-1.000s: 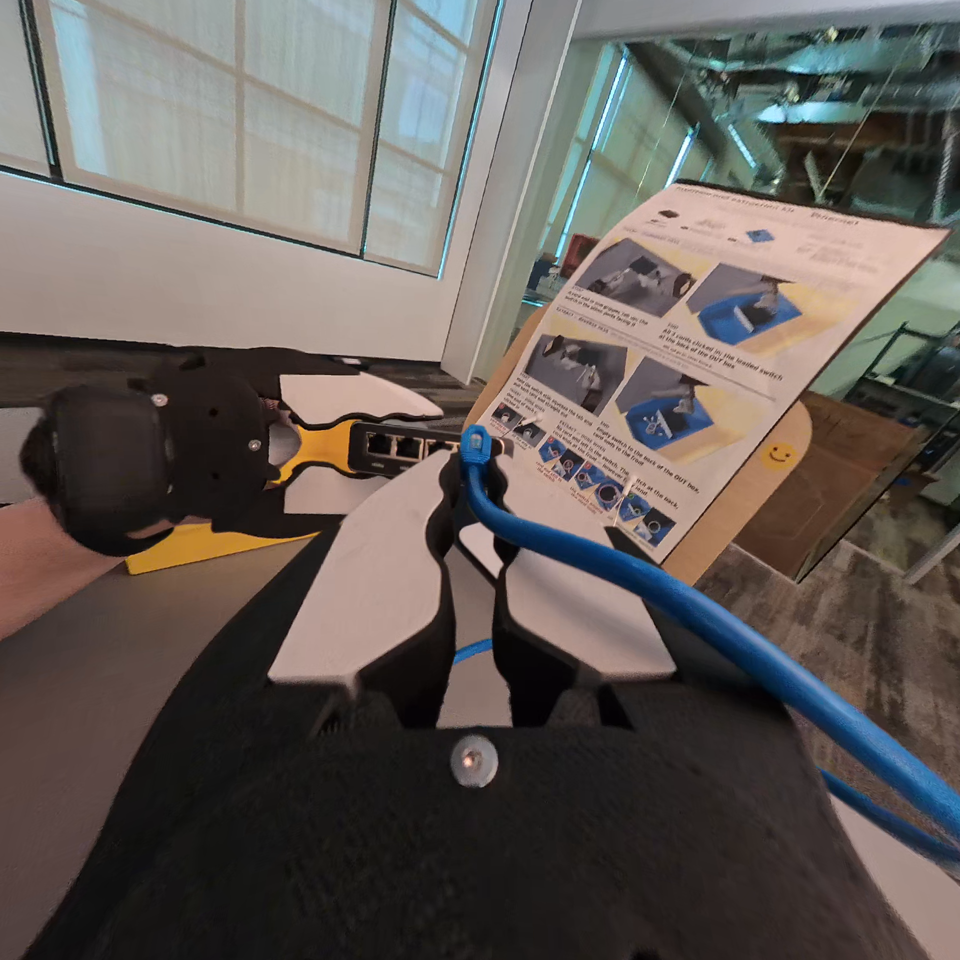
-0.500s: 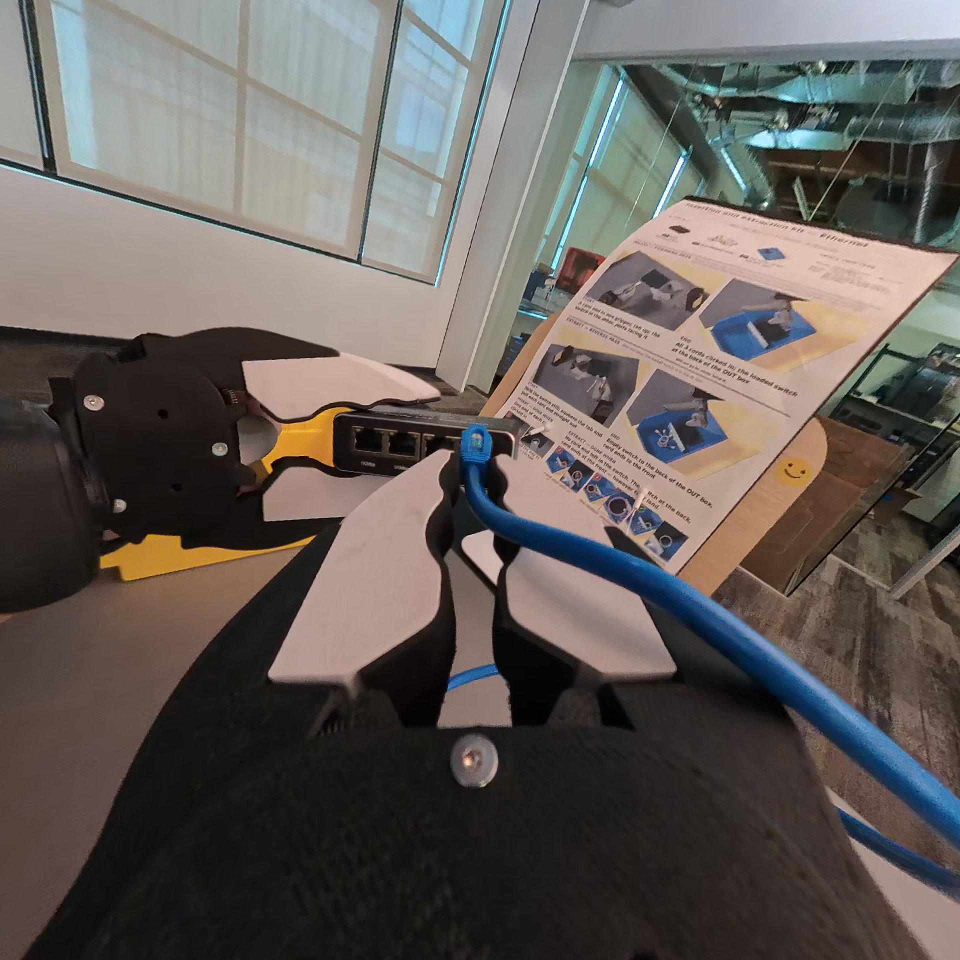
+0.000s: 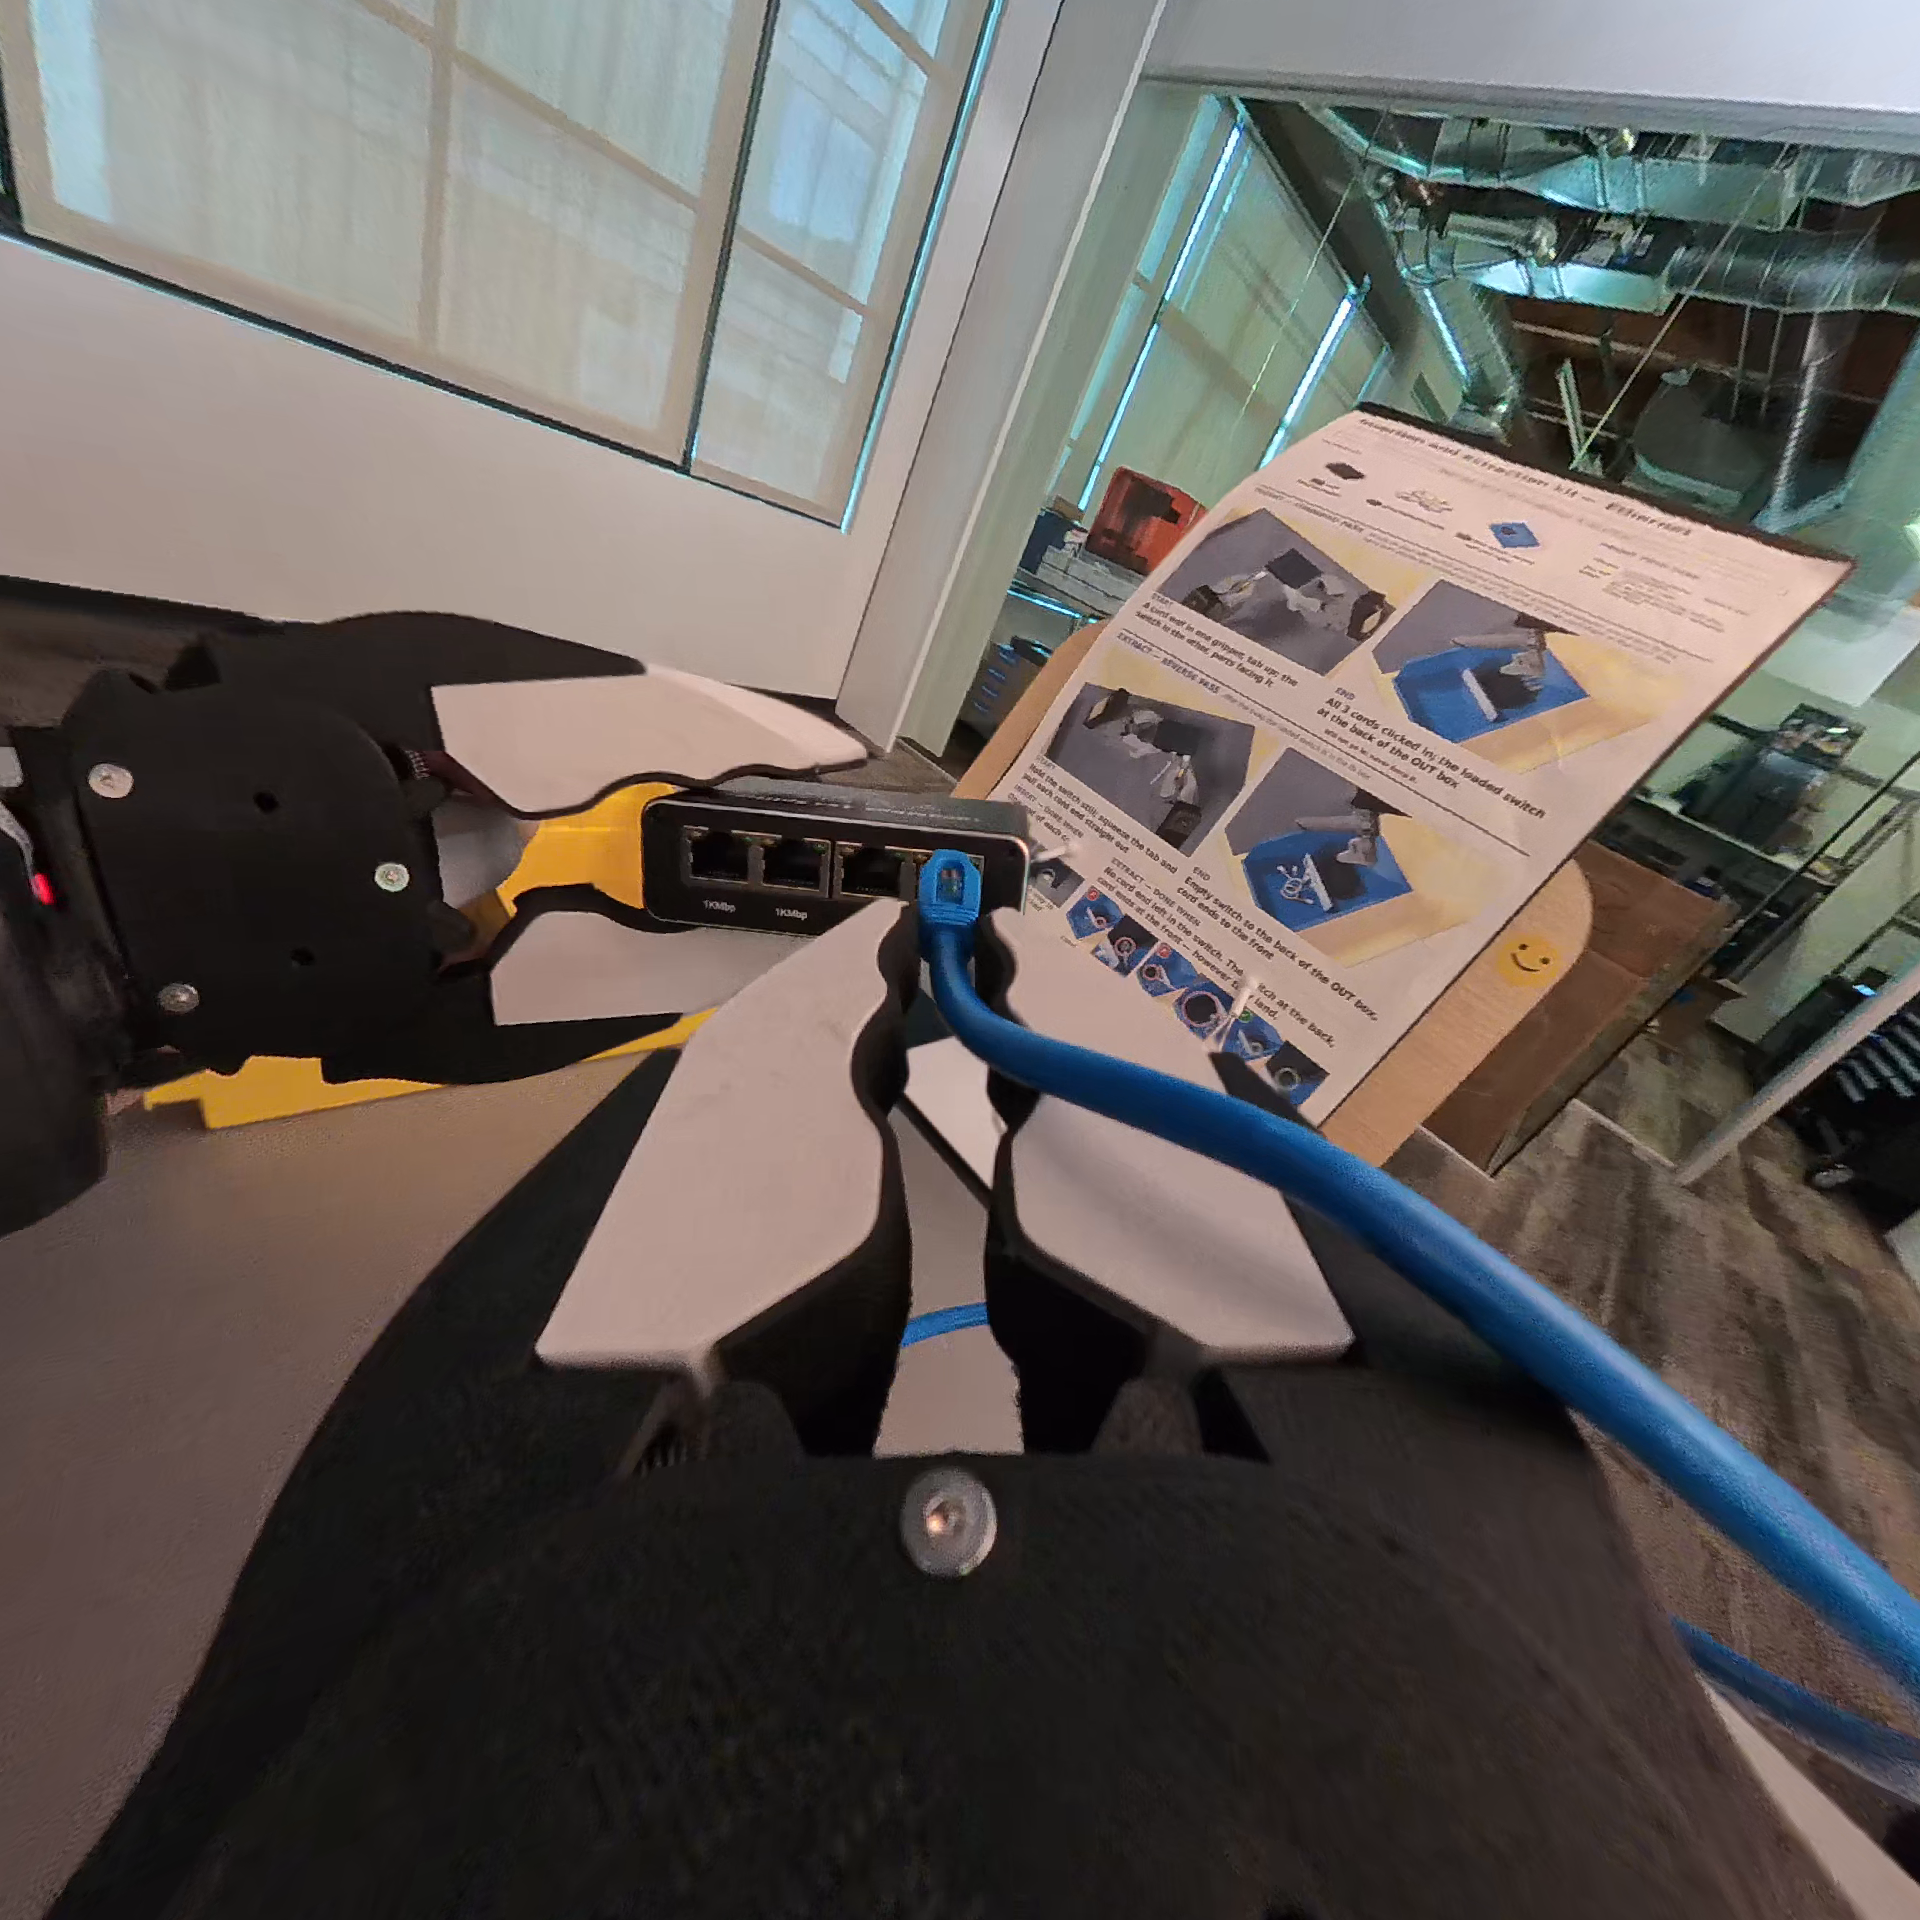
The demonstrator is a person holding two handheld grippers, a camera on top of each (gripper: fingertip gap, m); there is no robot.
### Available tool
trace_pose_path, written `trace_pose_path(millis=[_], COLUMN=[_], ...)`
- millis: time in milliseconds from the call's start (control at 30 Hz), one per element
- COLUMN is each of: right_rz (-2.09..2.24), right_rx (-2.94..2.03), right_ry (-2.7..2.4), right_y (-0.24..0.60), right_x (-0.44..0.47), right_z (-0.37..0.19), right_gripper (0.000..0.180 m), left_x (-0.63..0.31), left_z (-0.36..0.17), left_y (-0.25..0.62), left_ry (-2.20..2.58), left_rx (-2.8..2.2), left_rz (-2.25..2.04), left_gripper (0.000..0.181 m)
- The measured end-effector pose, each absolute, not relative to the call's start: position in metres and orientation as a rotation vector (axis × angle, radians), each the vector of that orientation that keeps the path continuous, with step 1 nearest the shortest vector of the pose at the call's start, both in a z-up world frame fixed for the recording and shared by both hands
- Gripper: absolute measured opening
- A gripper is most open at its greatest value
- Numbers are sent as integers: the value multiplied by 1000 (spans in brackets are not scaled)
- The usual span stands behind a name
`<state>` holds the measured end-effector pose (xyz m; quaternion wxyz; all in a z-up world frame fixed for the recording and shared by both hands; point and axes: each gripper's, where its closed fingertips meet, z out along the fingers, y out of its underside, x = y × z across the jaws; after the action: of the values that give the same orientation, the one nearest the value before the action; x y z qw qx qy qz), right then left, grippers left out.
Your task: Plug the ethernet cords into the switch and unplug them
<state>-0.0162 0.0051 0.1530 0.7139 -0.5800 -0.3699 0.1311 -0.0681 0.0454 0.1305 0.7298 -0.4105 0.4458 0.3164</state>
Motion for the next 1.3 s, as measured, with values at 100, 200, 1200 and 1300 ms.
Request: trace_pose_path(millis=[100, 200, 1200, 1300], right_rz=[290, 331, 123, -7], right_rx=[-1281, -1305, -888, -803], right_ry=[-824, -825, -810, -810], right_y=[2, 0, -50, -61], right_x=[-18, -20, -22, -23], right_z=[155, 154, 194, 200], right_gripper=[10, 10, 10, 9], left_x=[-68, -69, -63, -64], left_z=[134, 136, 177, 185], left_y=[41, 37, -20, -24], left_ry=[980, 986, 893, 842], left_rx=[-876, -843, -578, -595], left_rz=[708, 749, 777, 727], left_gripper=[36, 36, 36, 36])
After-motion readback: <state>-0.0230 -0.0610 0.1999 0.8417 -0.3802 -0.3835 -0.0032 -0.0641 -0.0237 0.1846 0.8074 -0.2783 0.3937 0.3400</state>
